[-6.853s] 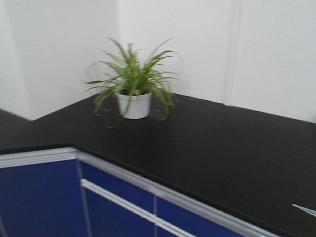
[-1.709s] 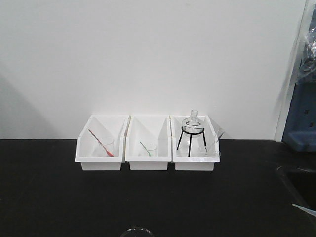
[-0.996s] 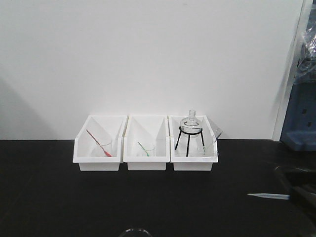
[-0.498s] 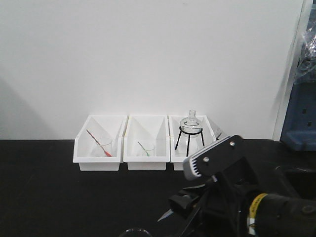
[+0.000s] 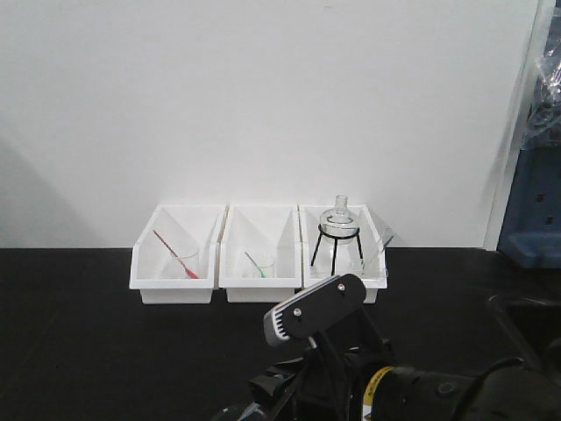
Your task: Grab transparent chemical and place on left bench
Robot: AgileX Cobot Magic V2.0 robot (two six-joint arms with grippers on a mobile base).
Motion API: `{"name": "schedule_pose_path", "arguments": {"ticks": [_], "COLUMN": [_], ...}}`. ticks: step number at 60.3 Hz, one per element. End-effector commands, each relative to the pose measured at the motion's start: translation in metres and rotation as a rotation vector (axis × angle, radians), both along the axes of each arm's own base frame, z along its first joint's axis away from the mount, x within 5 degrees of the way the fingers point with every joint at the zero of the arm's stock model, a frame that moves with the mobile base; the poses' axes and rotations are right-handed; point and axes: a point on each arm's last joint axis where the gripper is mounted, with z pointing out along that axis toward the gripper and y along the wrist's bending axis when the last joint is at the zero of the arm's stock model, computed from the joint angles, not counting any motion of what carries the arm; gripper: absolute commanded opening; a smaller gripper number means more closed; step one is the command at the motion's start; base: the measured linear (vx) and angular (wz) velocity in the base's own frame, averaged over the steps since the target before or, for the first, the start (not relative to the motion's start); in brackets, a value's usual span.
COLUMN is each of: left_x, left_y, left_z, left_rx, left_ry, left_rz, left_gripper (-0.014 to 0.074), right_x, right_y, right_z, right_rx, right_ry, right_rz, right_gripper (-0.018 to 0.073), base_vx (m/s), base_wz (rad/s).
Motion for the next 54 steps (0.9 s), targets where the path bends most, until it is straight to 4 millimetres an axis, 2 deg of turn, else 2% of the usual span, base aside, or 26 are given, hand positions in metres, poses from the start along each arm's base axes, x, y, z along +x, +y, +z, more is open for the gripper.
{"name": "schedule_pose_path", "arguments": {"ticks": [1, 17, 23, 31, 45, 54], "left_x": [-0.001, -0.001, -0.001, -0.001, -0.001, -0.001], "left_y": [0.0, 0.0, 0.0, 0.0, 0.0, 0.0], "left_z": [0.003, 0.003, 0.003, 0.003, 0.003, 0.003], "left_rx": [-0.014, -0.014, -0.014, -0.014, -0.014, -0.014], "left_ry": [-0.081, -0.081, -0.081, -0.081, -0.081, -0.081], "left_rz": [-0.001, -0.001, -0.001, -0.001, -0.001, -0.001], "left_gripper": [-0.0003, -0.0003, -0.0003, -0.0003, -0.0003, -0.0003], "right_x": [0.006, 0.017, 0.02, 0.022, 0.023, 0.022], "right_y": [0.006, 0.016, 0.019, 0.022, 0.022, 0.022], "right_z": [0.018, -0.005, -0.013, -0.021, -0.022, -0.02], "right_rx": [0.085, 0.073, 0.059, 0.045, 0.044, 0.051], "right_ry": [-0.098, -0.054, -0.039, -0.025, -0.021, -0.025], "right_rz": [0.007, -0.003, -0.003, -0.003, -0.004, -0.006], "right_gripper": [-0.0001, 0.0003, 0.0032, 0.0123, 0.0382, 0.0477], "base_vx": [0.0, 0.0, 0.0, 0.0, 0.0, 0.0], "base_wz": [0.0, 0.0, 0.0, 0.0, 0.0, 0.0]}}
